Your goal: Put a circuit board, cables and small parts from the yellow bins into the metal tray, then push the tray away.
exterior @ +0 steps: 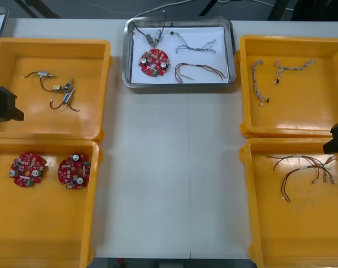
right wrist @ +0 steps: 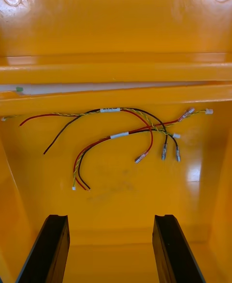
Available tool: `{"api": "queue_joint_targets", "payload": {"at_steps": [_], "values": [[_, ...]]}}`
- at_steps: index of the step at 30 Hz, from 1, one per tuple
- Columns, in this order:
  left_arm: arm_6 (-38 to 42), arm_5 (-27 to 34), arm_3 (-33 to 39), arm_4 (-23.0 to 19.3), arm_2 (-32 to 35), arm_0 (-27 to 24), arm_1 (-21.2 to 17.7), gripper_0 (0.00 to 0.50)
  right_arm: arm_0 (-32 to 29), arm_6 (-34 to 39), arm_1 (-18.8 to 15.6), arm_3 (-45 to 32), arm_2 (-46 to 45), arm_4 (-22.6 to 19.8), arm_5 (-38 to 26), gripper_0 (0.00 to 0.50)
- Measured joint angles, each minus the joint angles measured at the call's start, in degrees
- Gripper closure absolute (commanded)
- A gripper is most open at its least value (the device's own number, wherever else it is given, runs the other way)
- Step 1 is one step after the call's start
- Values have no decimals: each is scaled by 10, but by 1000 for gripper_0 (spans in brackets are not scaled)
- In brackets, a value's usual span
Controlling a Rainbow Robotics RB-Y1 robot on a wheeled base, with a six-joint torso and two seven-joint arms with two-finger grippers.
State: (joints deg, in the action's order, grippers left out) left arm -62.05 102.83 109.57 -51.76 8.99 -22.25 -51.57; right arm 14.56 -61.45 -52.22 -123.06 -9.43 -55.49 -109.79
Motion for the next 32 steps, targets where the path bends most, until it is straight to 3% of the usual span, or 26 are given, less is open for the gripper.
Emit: {"api": "queue_joint_targets", "payload": {"at_steps": [32], "values": [[0, 0, 0, 0, 0, 0, 0, 0, -1, 0, 1, 0, 1, 9, 0, 0]]}}
